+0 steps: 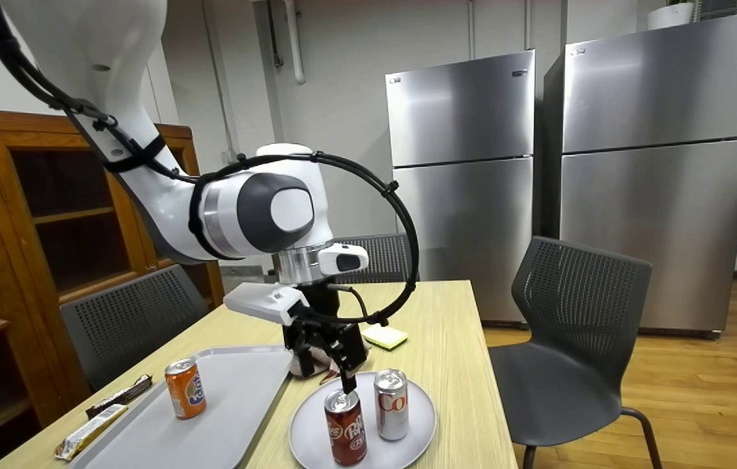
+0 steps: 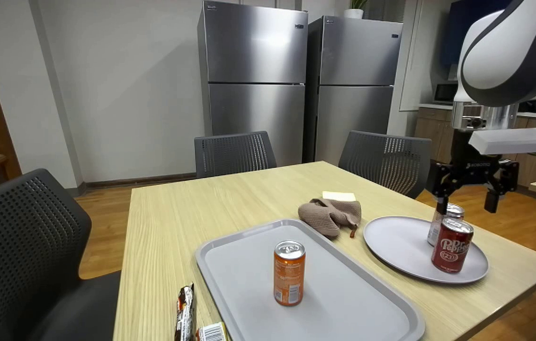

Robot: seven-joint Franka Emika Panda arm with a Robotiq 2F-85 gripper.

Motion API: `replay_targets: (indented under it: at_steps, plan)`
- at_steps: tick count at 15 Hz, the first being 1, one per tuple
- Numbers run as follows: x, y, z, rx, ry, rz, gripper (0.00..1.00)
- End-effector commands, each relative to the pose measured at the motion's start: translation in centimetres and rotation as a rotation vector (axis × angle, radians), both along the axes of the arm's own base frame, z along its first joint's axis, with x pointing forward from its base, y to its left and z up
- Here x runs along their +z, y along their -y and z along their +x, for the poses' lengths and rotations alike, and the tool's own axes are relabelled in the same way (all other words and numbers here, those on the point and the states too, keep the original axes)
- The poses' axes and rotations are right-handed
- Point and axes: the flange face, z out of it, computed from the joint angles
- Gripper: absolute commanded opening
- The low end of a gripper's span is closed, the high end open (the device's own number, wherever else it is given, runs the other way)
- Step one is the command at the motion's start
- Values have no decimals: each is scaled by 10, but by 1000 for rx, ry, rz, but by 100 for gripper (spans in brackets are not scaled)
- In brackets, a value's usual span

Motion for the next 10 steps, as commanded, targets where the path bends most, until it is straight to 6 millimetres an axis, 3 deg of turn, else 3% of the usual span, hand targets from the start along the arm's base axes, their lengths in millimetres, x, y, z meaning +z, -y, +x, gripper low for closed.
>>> replay_targets:
  at_steps: [1, 10]
  plan:
    - [0, 3, 2, -2, 6, 15, 100]
    - [-18, 13, 8, -20, 24, 11, 100]
